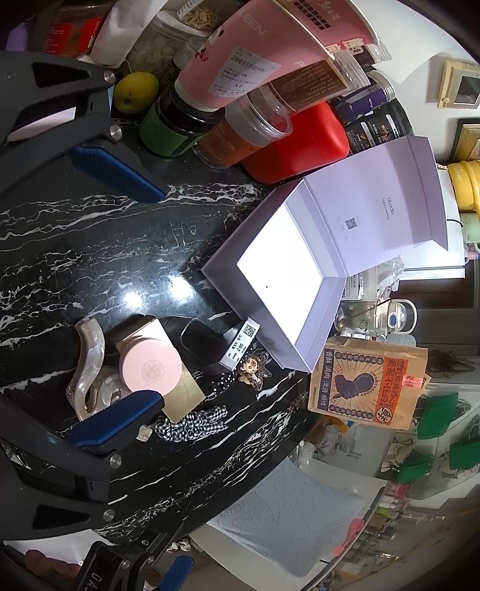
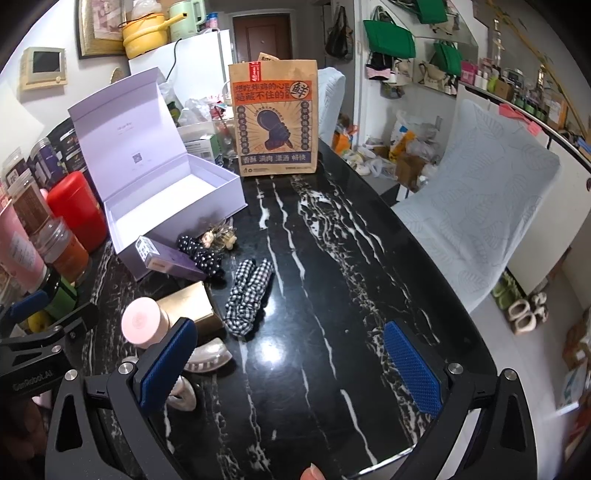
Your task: Organize rigid objects
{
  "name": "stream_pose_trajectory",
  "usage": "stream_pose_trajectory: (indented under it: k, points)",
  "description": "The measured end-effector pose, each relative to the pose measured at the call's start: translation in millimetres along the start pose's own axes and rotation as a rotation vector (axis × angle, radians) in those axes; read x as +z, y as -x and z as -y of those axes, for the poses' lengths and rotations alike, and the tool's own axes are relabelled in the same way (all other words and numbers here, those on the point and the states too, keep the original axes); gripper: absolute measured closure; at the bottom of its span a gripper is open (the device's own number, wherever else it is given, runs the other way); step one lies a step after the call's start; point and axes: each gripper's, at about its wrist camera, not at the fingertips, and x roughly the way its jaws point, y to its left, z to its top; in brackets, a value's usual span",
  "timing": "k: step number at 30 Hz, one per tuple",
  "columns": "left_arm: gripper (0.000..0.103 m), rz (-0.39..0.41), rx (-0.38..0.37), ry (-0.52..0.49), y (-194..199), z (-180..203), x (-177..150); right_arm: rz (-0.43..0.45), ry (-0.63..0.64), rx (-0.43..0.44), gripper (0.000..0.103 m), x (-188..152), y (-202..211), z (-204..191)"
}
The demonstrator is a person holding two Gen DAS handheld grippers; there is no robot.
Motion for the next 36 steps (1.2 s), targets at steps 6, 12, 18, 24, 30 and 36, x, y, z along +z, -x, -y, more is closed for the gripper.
stream_pose_trajectory:
  k: [6,12,18,24,30,36]
  points:
    - [0.0,-0.004,-0.002,0.002,-0.4,-1.4,0.9,0.001,0.001,-0.003,0.0,-0.2,0.0,0.4]
    - [0.0,-0.009,-0.001,0.0,-1.3,-2.1,1.5,0.0,0.002,-0.003,0.0,0.1,-0.5,0.1]
    - [0.0,-0.011,-0.001,-0.001,-2.0,-1.9,2.2,0.0,0.002,-0.003,0.0,0.2,-0.6,-0.4]
    - [0.0,-0.015,0.0,0.0,-3.6,-3.0,3.1,-0.002,0.008,-0.001,0.0,2.0,-1.3,-2.4]
    - [0.0,-0.031,0.0,0.005,-6.5,-4.0,2.6,0.001,0.012,0.0,0.0,2.1,-1.0,-2.7]
    - [0.0,-0.033,0.001,0.008,-6.9,-5.3,2.3,-0.001,0.012,0.0,0.0,1.7,-0.9,-3.4]
